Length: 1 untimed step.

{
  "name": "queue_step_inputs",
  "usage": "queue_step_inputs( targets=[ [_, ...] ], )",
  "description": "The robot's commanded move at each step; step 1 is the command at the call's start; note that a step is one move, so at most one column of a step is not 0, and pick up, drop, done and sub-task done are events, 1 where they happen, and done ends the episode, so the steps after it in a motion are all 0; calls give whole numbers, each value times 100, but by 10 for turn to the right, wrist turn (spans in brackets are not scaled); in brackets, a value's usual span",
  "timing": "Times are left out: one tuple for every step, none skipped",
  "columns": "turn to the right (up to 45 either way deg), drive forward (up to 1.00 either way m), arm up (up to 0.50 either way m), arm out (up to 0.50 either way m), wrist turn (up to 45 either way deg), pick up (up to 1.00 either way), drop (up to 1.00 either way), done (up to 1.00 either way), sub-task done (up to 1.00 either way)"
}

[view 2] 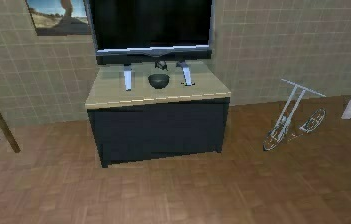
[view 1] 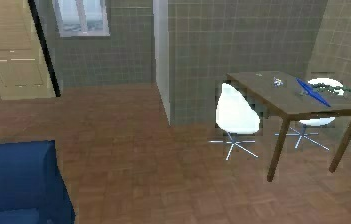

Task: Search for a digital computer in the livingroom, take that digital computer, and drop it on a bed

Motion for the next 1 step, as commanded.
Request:
queue_step_inputs(
  targets=[
    [0,10,0,0,0,0,0,0,0]
  ],
)
